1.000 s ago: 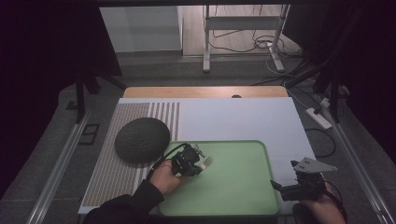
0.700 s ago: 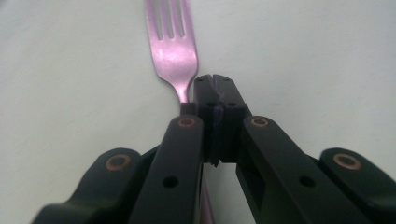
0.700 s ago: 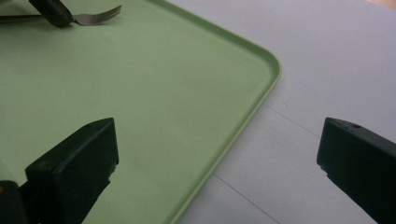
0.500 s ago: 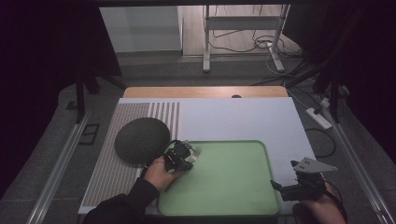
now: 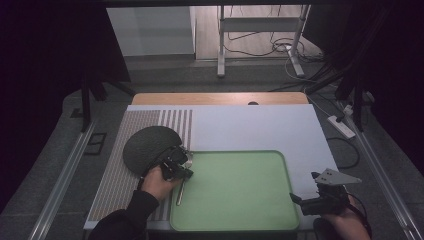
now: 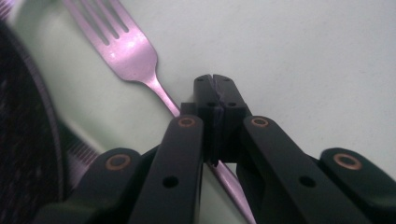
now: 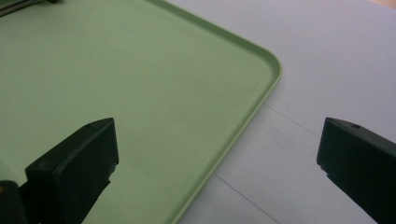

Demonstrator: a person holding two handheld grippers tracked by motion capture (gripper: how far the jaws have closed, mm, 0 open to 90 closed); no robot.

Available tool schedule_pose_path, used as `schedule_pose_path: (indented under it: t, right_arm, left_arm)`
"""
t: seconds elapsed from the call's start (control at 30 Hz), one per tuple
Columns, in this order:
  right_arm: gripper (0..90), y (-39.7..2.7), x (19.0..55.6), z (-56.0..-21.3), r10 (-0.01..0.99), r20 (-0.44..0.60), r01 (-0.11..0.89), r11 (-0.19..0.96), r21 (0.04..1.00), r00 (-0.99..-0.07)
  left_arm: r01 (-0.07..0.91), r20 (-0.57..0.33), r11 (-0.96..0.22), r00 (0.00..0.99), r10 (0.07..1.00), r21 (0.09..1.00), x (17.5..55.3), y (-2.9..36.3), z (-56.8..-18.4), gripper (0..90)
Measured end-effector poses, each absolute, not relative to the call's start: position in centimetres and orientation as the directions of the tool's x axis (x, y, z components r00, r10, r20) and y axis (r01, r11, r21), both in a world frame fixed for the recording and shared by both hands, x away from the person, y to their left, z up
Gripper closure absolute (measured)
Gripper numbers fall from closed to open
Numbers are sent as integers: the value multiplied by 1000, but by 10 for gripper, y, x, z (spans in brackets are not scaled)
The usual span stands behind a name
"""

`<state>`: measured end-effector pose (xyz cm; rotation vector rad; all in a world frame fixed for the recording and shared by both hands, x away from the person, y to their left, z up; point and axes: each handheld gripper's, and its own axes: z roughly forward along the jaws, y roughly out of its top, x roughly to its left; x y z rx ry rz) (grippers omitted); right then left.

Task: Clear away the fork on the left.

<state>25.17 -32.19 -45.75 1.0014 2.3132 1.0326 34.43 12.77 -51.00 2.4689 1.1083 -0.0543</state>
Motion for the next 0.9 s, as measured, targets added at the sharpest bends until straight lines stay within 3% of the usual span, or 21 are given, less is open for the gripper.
schedule_pose_path:
  t: [0.17, 0.3, 0.33, 0.4, 0.63, 0.67, 0.9]
  right_arm:
    - [0, -322, 252, -457, 751, -76, 444, 465, 765, -655]
    - [0, -322, 252, -457, 751, -76, 444, 465, 766, -656]
    - [0, -322, 252, -457, 752, -75, 445, 464, 766, -655]
    - [0, -322, 252, -457, 752, -75, 445, 464, 766, -655]
    - [0, -322, 252, -457, 751, -76, 444, 465, 766, -656]
    - [0, -322, 252, -457, 751, -76, 444, 465, 766, -656]
    - [0, -322, 252, -457, 751, -76, 444, 466, 765, -656]
  left_arm:
    - [727, -226, -574, 673, 704, 375, 344, 132, -511, 882]
    - [718, -224, -579, 682, 696, 387, 343, 131, -509, 801]
    - [705, -219, -581, 693, 687, 406, 342, 132, -506, 733]
    - [702, -223, -575, 694, 684, 420, 341, 132, -505, 705]
    - [674, -235, -546, 711, 662, 498, 339, 137, -499, 382]
    - [669, -228, -545, 713, 663, 505, 338, 139, -498, 292]
    - [658, -222, -525, 713, 665, 540, 335, 149, -496, 161]
